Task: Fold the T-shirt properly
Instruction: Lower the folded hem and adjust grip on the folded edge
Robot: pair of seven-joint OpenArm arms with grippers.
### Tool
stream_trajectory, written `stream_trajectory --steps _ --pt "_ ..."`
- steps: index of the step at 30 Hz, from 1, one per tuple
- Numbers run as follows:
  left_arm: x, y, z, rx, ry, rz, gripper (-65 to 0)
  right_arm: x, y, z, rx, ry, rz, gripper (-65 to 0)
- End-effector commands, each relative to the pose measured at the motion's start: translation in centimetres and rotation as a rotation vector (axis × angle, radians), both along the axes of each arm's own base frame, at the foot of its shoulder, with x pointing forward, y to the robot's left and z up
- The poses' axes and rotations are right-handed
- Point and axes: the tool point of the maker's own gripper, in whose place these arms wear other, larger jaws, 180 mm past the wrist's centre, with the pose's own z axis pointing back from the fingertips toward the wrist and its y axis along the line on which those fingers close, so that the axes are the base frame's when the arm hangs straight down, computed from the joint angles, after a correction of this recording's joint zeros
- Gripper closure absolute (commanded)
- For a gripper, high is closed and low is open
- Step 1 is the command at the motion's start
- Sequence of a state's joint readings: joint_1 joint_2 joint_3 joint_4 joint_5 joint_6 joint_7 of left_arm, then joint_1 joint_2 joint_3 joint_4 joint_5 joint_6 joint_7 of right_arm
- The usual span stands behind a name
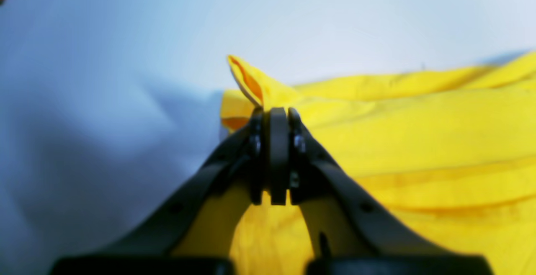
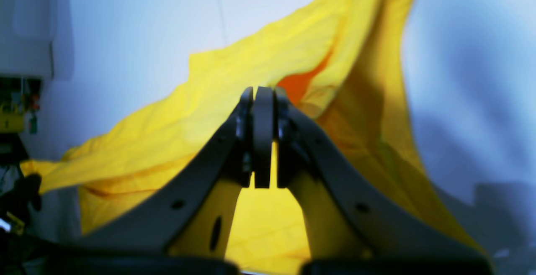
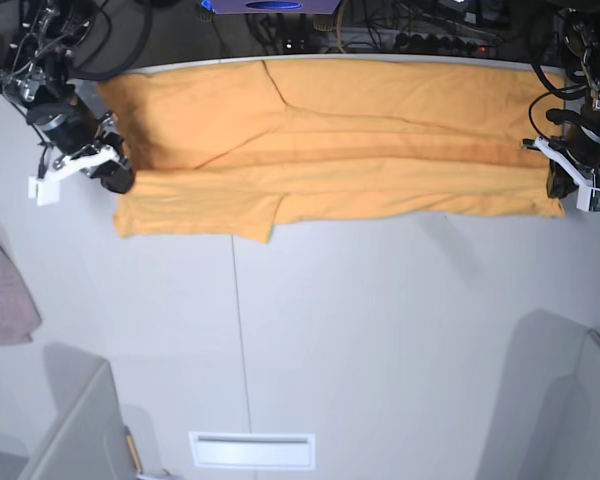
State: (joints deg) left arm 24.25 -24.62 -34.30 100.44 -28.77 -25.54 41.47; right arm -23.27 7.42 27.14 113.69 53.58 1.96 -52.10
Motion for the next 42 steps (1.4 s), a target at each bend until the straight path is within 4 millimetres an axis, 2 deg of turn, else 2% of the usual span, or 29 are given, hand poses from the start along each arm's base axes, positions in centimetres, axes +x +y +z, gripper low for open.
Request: stream_trajectory --steps 1,4,15,18,20,24,32,42 --pt "0.8 0.3 1.4 0.019 -0.043 -0.010 0.0 0.1 -0.2 0.8 -0.010 -0.027 0.006 0.0" --pt "0.2 0.4 0.8 0.017 -0.023 -0.006 0.0 -0.9 -0.1 0.1 -0.015 0.006 0.019 0.0" --pt "-1.2 0.4 -0.1 0.015 0.017 -0.006 0.0 -2.2 -0.3 -1.0 -0.016 0.052 0.018 0.0" --pt "-1.2 0.1 -0.3 0.008 0.022 -0.010 0.0 -2.9 -0.6 -2.6 0.004 0.100 0.001 0.0" --pt "-1.4 -0.7 -1.4 -0.008 0.051 -0.029 0.0 -3.1 -0.7 -3.2 0.010 0.118 -0.004 0.0" --pt "-1.7 -1.2 -2.3 -0.019 0.075 -0.040 0.0 -3.2 -0.8 -3.3 0.008 0.123 -0.005 0.0" --pt "-2.2 0.8 -2.7 0.157 0.134 -0.052 0.0 -3.3 -1.4 -3.4 -0.009 0.132 -0.001 0.0" --pt "-2.3 0.4 -2.9 0.146 0.132 -0.045 0.0 -4.4 -1.2 -4.0 -0.004 0.159 -0.002 0.0"
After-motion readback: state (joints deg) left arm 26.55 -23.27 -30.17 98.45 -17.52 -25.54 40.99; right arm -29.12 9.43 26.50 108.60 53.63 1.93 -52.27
